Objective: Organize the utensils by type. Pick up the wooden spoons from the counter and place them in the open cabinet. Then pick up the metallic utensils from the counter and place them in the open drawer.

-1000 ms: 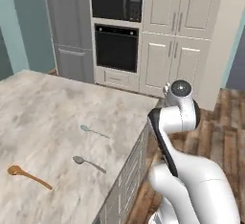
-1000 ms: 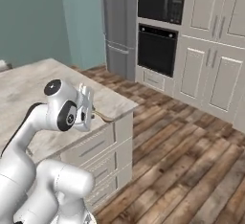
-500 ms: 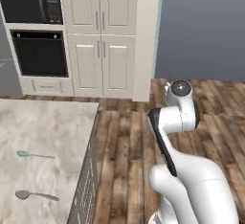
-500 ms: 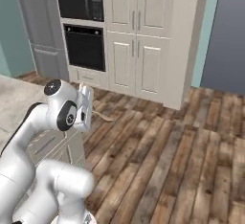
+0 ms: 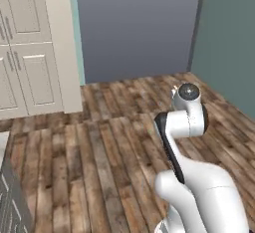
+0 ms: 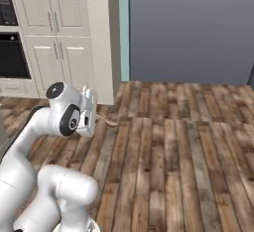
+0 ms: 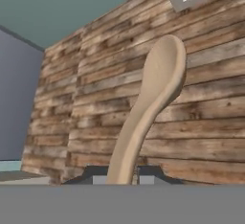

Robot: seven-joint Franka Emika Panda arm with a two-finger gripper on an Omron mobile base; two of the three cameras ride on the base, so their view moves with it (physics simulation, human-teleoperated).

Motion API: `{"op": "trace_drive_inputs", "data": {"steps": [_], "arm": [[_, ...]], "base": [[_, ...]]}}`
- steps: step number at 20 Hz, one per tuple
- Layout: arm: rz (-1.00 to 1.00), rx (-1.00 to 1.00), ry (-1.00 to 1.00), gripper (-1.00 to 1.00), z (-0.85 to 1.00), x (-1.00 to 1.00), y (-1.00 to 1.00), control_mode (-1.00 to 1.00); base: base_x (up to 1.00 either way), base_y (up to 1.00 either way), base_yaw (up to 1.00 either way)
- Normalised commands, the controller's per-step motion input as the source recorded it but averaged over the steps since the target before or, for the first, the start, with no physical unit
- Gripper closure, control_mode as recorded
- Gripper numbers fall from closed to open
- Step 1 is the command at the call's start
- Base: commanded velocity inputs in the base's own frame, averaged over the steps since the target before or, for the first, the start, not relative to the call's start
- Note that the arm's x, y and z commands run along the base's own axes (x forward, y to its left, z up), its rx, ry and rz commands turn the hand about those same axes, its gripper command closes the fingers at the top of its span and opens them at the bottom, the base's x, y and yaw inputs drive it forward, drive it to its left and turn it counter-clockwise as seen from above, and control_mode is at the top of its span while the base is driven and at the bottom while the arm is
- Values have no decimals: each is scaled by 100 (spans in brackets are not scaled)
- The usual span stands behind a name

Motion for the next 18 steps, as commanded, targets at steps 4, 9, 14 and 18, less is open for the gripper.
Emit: {"op": "trace_drive_inputs", "data": {"steps": [4, 9, 14, 18], "arm": [[0, 0, 0, 100, 0, 0, 0, 100], [0, 0, 0, 100, 0, 0, 0, 100], [0, 0, 0, 100, 0, 0, 0, 100], [0, 0, 0, 100, 0, 0, 0, 100]], "base": [[13, -59, -56], [12, -51, -53], [10, -54, -52], [8, -58, -55]]}}
